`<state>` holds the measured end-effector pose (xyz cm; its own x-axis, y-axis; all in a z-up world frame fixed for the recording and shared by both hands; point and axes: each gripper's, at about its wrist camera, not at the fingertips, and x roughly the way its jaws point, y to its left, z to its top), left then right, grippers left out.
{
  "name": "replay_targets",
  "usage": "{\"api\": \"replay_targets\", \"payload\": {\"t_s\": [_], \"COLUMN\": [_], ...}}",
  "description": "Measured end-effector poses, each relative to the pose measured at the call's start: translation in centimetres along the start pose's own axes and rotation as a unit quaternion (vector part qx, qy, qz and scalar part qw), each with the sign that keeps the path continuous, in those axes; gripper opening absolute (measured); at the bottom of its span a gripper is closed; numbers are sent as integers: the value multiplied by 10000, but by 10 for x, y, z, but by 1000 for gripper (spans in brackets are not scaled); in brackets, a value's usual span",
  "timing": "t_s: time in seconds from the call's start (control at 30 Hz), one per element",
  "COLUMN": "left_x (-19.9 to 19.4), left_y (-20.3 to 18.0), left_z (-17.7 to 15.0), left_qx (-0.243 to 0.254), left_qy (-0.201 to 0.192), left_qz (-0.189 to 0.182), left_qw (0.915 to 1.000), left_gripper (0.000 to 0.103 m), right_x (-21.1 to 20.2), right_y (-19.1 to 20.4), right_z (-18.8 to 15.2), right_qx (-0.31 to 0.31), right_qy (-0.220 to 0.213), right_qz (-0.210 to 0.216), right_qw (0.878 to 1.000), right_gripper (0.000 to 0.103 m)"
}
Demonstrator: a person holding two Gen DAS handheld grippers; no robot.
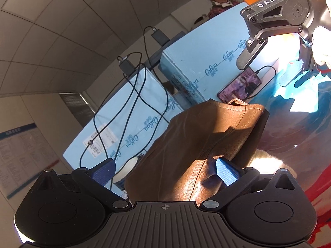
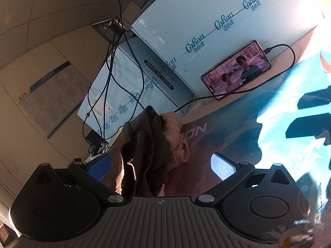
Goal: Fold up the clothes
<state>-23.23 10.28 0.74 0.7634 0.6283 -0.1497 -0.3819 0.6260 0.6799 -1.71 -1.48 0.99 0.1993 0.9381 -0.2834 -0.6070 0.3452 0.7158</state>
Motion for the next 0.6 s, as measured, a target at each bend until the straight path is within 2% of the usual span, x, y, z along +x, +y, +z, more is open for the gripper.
{"api": "replay_targets", "payload": {"t_s": [0.1, 0.17, 0.23, 0.33, 0.47, 0.53, 0.6], "left_x": [0, 6, 8, 9, 30, 38, 41], "left_y": [-8, -11, -7, 1, -7, 0, 15], "left_z": [0, -1, 3, 10, 13, 7, 0], "left_qx": [208, 176, -102, -562, -680, -1066, -1722], "left_qy": [-3, 33, -88, -304, -141, -40, 23], "left_qz": [-263, -225, -139, -291, 30, 80, -39], "left_qw": [9994, 9996, 9998, 9975, 9976, 9943, 9851], "left_gripper": [103, 103, 103, 103, 103, 103, 103], "right_x": [13, 20, 26, 33, 42, 45, 49], "right_y": [3, 3, 3, 3, -1, -3, -4], "right_z": [-1, 0, -1, -4, -8, -9, -11], "right_qx": [229, 418, 551, 676, 911, 992, 1017], "right_qy": [113, 173, 222, 256, 361, 397, 420], "right_qz": [117, 173, 209, 272, 300, 272, 236], "right_qw": [9996, 9988, 9980, 9970, 9947, 9939, 9937], "right_gripper": [103, 103, 103, 103, 103, 103, 103]}}
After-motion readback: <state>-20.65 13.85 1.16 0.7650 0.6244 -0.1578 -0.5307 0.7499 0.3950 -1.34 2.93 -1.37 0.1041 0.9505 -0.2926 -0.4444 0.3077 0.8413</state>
